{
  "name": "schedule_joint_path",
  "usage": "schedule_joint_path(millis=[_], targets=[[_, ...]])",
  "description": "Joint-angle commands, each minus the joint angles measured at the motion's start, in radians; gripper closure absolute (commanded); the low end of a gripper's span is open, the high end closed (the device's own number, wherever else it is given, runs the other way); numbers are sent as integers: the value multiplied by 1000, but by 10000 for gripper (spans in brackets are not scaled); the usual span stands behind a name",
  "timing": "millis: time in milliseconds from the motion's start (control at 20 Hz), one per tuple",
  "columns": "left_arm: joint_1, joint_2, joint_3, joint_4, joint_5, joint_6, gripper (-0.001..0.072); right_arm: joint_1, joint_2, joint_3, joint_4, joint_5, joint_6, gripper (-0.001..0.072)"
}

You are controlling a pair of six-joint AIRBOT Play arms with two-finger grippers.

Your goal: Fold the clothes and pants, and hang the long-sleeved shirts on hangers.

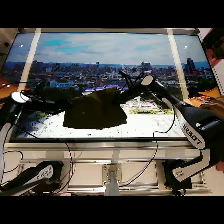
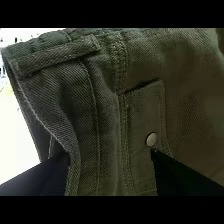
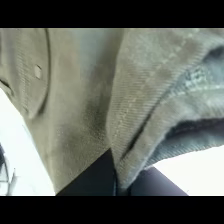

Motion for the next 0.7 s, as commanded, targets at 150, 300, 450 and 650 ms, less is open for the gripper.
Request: schedule_joint_path(millis=[150, 300, 450, 650], targets=[[1, 2, 26, -54, -1, 1, 148, -122, 141, 214, -293, -8, 170, 697], [1, 24, 27, -118, 0, 18, 148, -266, 249, 287, -433, -8, 272, 697], [1, 53, 27, -122, 0, 91, 149, -435, 362, 345, -567, -19, 312, 697], [1, 66, 27, -122, 0, 94, 149, -673, 471, 400, -783, -17, 425, 697]])
